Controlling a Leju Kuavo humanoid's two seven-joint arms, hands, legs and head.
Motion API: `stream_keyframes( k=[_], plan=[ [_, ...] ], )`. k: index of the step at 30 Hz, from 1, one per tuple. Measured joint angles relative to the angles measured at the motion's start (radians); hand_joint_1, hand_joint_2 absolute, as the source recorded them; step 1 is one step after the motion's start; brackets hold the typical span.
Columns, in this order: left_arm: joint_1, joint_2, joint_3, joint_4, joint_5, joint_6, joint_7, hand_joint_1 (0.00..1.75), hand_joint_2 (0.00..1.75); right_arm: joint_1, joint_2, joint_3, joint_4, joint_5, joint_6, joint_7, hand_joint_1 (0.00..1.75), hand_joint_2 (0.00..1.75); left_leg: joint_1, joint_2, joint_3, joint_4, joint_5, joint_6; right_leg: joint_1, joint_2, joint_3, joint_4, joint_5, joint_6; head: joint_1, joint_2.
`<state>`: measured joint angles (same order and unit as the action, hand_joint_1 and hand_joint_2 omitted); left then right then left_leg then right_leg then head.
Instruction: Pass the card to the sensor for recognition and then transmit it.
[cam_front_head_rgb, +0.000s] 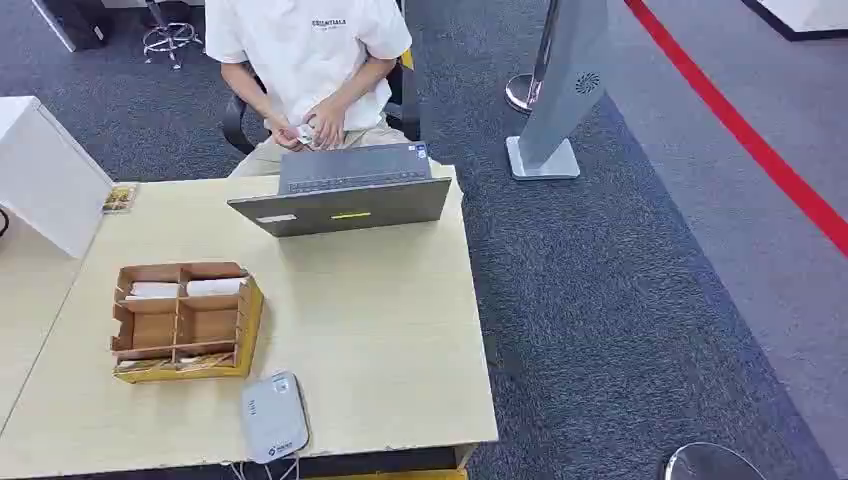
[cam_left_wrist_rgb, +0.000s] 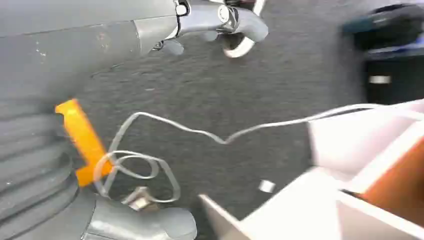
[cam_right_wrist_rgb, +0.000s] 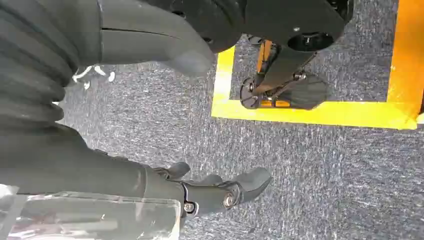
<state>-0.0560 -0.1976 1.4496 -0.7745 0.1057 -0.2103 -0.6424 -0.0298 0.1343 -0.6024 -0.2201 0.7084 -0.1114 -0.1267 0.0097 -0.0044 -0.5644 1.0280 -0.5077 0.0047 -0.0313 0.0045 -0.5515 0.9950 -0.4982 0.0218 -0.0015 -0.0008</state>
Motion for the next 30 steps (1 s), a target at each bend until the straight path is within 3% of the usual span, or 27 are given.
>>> stream_keyframes(
  k=[5,8,19,30],
  plan=[
    [-0.003,-0.029,0.017,-0.176,0.009,-0.068,-0.017,0.00,1.75,-0.001,0.000,-0.015,0.001,0.007,-0.006,0.000,0.00,1.75,0.000,0.000,0.000,0.000,0.000,0.000,0.000,0.000,0.000,0.000,0.000,0.000,0.000,0.000],
    [0.013,-0.037,0.009,-0.275,0.022,-0.068,-0.023,0.00,1.75,-0.001,0.000,-0.020,0.002,0.010,-0.011,0.000,0.00,1.75,0.000,0.000,0.001,0.000,0.000,0.000,0.000,0.000,0.000,0.000,0.000,0.000,0.000,0.000],
    [0.102,-0.064,-0.176,-0.603,0.017,0.079,-0.034,0.00,1.75,-0.004,0.000,-0.023,0.003,0.039,-0.013,0.015,0.00,1.75,0.000,0.000,0.001,0.000,0.000,0.000,0.000,0.000,0.001,0.000,-0.001,0.000,0.000,0.000],
    [0.129,-0.024,-0.437,-0.794,-0.177,0.290,-0.026,0.00,1.75,-0.006,0.000,-0.023,0.004,0.090,-0.006,0.044,0.00,1.75,0.000,0.000,0.002,0.000,0.000,0.000,0.000,0.000,0.001,0.000,-0.001,0.000,-0.001,0.000]
  ],
)
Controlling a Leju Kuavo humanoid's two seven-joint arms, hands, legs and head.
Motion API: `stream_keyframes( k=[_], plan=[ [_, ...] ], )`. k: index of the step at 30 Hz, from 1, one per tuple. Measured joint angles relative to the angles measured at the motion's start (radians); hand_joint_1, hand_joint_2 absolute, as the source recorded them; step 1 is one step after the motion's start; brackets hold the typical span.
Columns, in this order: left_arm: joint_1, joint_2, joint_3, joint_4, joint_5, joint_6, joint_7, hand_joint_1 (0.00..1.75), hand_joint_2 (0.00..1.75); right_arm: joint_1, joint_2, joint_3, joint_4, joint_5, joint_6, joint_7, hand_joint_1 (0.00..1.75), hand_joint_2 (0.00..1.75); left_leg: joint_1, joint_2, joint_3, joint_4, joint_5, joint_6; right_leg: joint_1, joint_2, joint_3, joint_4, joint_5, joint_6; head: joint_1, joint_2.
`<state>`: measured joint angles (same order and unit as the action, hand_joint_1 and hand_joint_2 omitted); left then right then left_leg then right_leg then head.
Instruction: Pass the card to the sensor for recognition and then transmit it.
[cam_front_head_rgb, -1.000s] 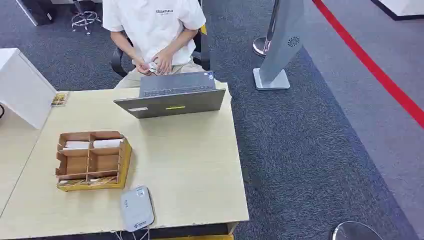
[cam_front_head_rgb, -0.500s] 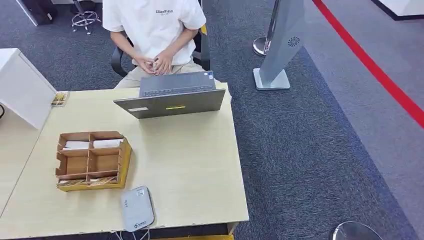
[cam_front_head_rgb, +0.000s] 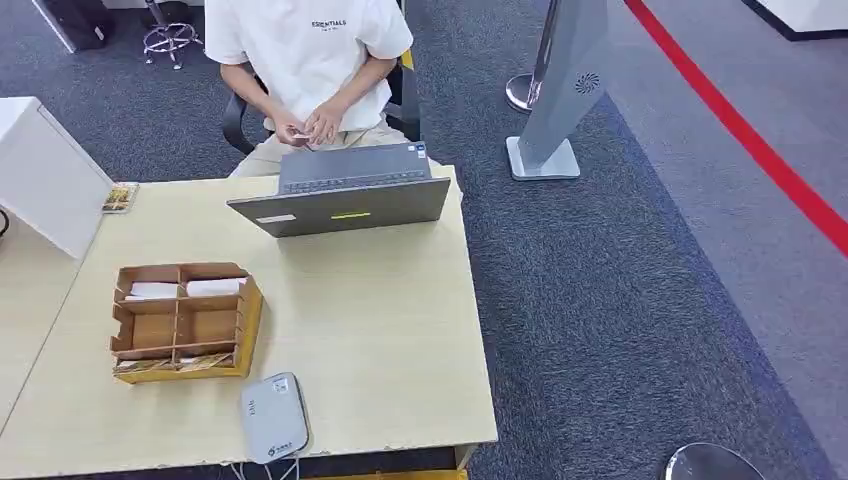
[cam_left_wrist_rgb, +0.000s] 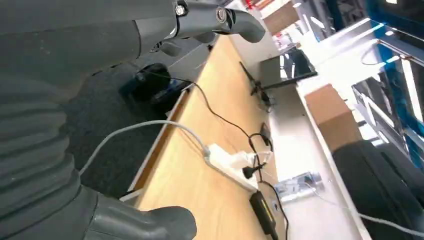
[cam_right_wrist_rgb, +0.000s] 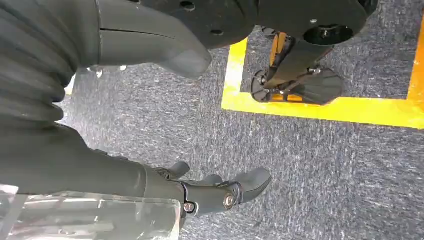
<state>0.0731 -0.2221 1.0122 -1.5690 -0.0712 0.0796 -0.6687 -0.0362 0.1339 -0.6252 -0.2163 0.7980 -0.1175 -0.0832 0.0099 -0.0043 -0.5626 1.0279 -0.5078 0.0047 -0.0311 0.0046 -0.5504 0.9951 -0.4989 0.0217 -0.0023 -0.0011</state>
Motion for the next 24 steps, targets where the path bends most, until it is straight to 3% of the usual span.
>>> stream_keyframes(
  k=[17,24],
  plan=[
    [-0.051,0.149,-0.365,-0.110,-0.431,0.268,0.162,0.00,1.75,-0.010,0.000,0.010,0.002,0.082,0.018,0.055,0.00,1.75,0.000,0.000,0.000,0.000,0.000,0.000,0.000,0.001,0.000,0.000,0.000,0.000,0.000,0.000],
    [-0.116,0.234,-0.505,-0.115,-0.608,0.318,0.266,0.00,1.75,-0.014,0.000,0.013,0.003,0.116,0.028,0.079,0.00,1.75,0.000,0.000,0.000,0.000,0.000,0.000,0.000,0.001,0.000,0.000,0.000,0.000,0.001,0.000]
  ],
)
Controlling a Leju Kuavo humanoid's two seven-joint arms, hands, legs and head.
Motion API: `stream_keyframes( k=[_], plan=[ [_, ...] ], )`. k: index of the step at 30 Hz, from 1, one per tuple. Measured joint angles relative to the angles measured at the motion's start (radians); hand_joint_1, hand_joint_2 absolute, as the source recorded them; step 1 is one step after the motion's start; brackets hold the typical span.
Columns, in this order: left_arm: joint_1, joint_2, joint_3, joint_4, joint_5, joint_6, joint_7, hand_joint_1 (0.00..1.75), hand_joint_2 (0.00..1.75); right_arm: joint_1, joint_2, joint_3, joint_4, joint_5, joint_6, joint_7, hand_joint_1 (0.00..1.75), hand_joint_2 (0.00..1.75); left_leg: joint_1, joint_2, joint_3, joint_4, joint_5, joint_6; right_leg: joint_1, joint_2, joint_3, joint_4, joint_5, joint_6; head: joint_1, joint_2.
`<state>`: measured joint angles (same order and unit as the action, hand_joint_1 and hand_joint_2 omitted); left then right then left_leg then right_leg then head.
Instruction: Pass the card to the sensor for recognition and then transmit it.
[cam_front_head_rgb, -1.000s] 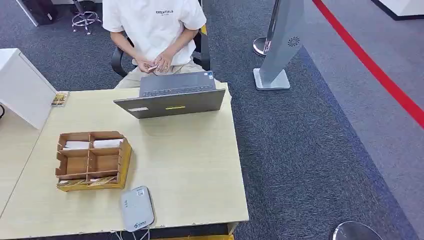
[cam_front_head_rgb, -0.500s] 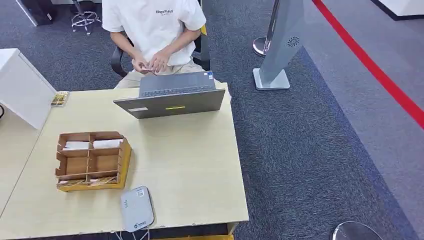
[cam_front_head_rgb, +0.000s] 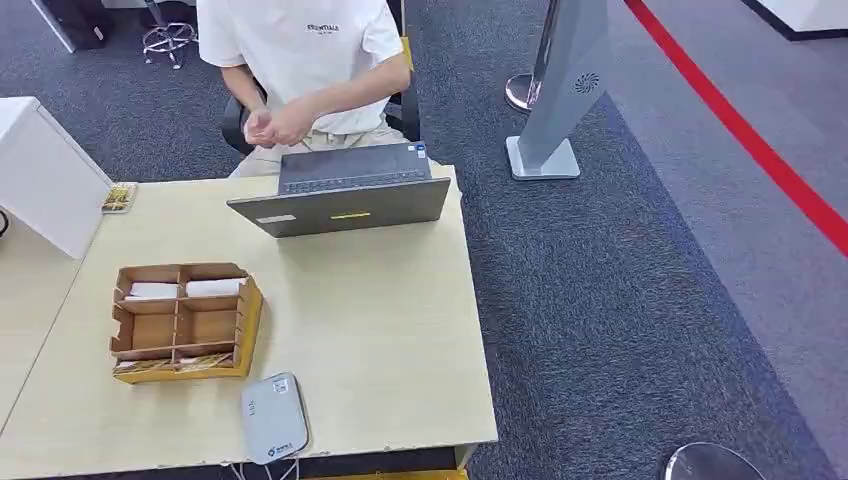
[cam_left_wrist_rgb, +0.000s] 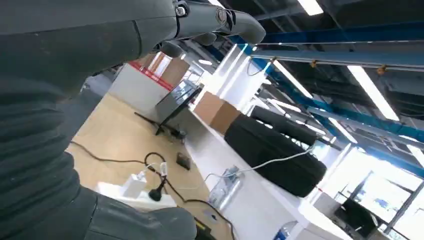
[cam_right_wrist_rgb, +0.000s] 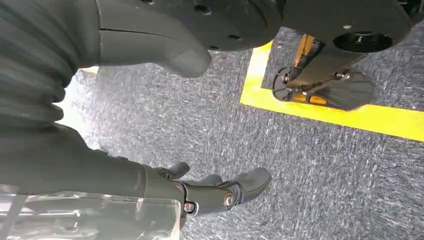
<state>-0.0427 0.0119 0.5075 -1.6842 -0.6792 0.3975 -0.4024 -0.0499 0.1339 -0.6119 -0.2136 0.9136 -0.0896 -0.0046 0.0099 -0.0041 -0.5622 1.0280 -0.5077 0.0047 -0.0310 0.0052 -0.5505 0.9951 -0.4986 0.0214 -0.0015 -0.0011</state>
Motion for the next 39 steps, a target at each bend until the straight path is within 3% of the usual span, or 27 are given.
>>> stream_keyframes(
  k=[7,31,32,33,39],
  plan=[
    [-0.112,0.075,-0.122,0.037,-0.137,-0.039,0.108,0.00,1.75,-0.004,0.000,0.001,0.000,0.022,0.003,0.019,0.00,1.75,0.000,0.000,0.000,0.000,0.000,0.000,0.000,0.001,0.000,0.000,0.000,0.000,0.000,0.000],
    [-0.515,0.264,-0.550,0.371,-0.379,-0.395,0.408,0.00,1.75,-0.007,0.000,0.001,0.000,0.074,0.020,0.070,0.00,1.75,0.000,0.003,0.000,0.001,0.000,0.000,0.000,0.004,-0.001,0.000,0.001,0.000,0.000,0.000],
    [-0.530,0.271,-0.568,0.385,-0.386,-0.409,0.421,0.30,1.75,-0.007,0.000,0.001,0.000,0.077,0.021,0.071,0.00,1.75,0.000,0.004,0.000,0.001,0.000,0.000,0.000,0.004,-0.001,0.000,0.001,0.000,0.000,0.000],
    [-0.547,0.277,-0.585,0.400,-0.393,-0.421,0.432,1.75,1.75,-0.007,0.000,0.001,0.000,0.082,0.021,0.072,0.00,1.75,0.000,0.004,0.000,0.001,0.000,0.000,0.000,0.004,-0.001,0.000,0.001,0.000,0.000,0.000],
    [-0.645,0.333,-0.708,0.498,-0.421,-0.502,0.507,1.75,1.75,-0.007,0.000,0.001,0.000,0.094,0.021,0.084,0.00,1.75,0.000,0.003,0.000,0.001,0.000,0.000,0.000,0.004,-0.001,0.000,0.001,0.000,0.000,0.000]
  ],
)
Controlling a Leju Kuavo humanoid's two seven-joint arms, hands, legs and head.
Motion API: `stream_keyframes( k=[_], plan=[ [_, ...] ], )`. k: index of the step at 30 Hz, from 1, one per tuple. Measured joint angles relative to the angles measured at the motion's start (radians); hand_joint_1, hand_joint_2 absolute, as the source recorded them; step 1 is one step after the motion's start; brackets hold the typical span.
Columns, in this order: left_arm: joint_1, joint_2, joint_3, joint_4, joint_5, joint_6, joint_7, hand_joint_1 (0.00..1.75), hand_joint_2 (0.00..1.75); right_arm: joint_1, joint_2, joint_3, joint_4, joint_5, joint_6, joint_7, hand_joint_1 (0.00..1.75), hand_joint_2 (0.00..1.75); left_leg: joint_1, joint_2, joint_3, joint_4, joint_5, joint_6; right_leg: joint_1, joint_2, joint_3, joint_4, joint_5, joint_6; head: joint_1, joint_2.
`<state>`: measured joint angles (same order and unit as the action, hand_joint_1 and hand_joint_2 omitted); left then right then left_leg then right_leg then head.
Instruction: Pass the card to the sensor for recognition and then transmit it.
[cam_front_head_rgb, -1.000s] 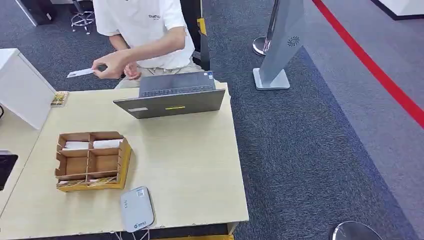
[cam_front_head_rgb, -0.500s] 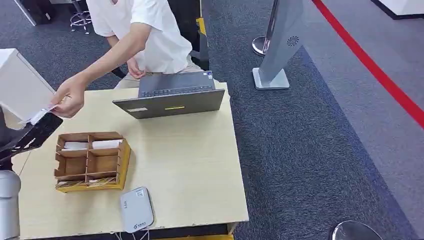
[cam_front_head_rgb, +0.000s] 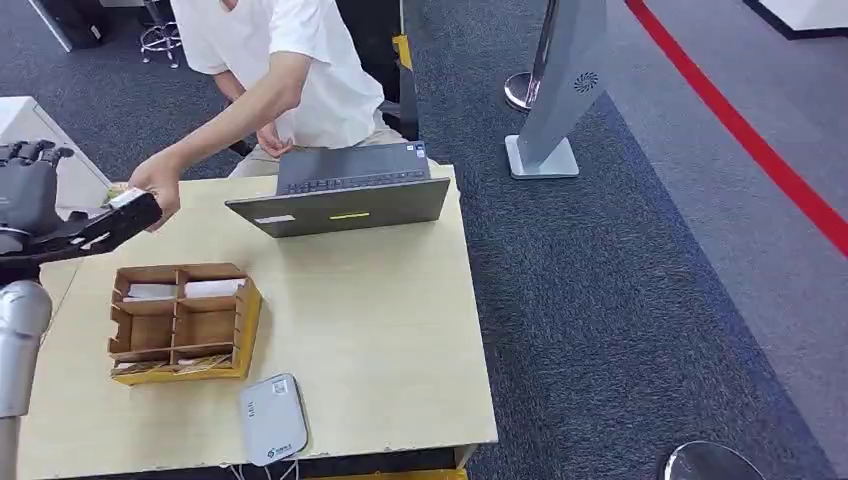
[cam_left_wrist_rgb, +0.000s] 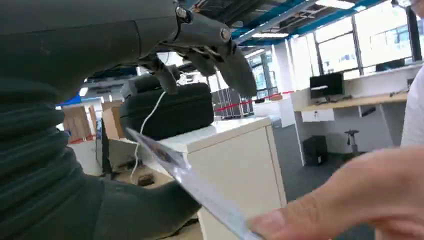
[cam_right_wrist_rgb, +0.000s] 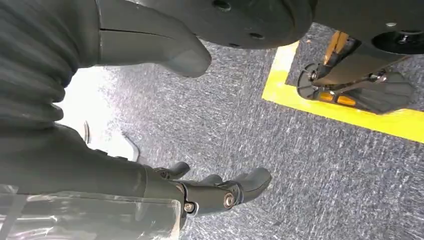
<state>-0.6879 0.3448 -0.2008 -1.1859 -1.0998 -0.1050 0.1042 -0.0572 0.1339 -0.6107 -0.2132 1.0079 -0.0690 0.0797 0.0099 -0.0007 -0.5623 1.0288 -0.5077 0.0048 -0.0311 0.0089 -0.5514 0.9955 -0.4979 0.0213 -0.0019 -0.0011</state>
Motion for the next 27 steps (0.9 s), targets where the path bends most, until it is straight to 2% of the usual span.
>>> stream_keyframes(
  k=[6,11,16,20,27],
  plan=[
    [-0.082,0.065,-0.131,0.089,-0.017,-0.070,0.062,1.75,1.75,0.000,0.000,-0.001,0.002,0.021,0.000,0.008,0.00,1.75,0.000,0.000,0.000,0.000,0.000,0.000,0.000,0.000,0.000,0.000,0.000,0.000,0.000,0.000],
    [-0.118,0.102,-0.192,0.118,-0.026,-0.082,0.091,1.75,1.75,0.000,0.000,-0.001,0.005,0.033,0.000,0.010,0.00,1.75,0.000,0.000,0.000,0.000,0.000,0.000,0.000,0.000,0.000,0.000,0.000,0.000,0.000,0.000],
    [-0.122,0.117,-0.209,0.130,-0.051,-0.024,0.096,1.75,1.75,0.000,0.000,-0.002,0.007,0.043,-0.001,0.007,0.00,1.75,0.000,0.000,0.000,0.000,0.000,0.000,0.000,0.000,0.000,0.000,0.000,0.000,0.000,0.000],
    [-0.102,0.120,-0.213,0.119,-0.081,0.075,0.091,1.75,1.75,0.000,0.000,-0.002,0.008,0.050,-0.002,0.004,0.00,1.75,0.000,0.000,0.000,0.000,0.000,0.000,0.000,0.000,0.000,0.000,0.000,0.000,0.000,0.000],
    [0.005,0.105,-0.213,0.031,-0.112,0.108,0.073,1.75,1.75,0.000,0.000,-0.005,0.009,0.050,-0.001,0.004,0.00,1.75,0.000,0.000,0.000,0.000,0.000,0.000,0.000,0.000,0.000,0.000,0.000,0.000,0.000,0.000]
  ],
)
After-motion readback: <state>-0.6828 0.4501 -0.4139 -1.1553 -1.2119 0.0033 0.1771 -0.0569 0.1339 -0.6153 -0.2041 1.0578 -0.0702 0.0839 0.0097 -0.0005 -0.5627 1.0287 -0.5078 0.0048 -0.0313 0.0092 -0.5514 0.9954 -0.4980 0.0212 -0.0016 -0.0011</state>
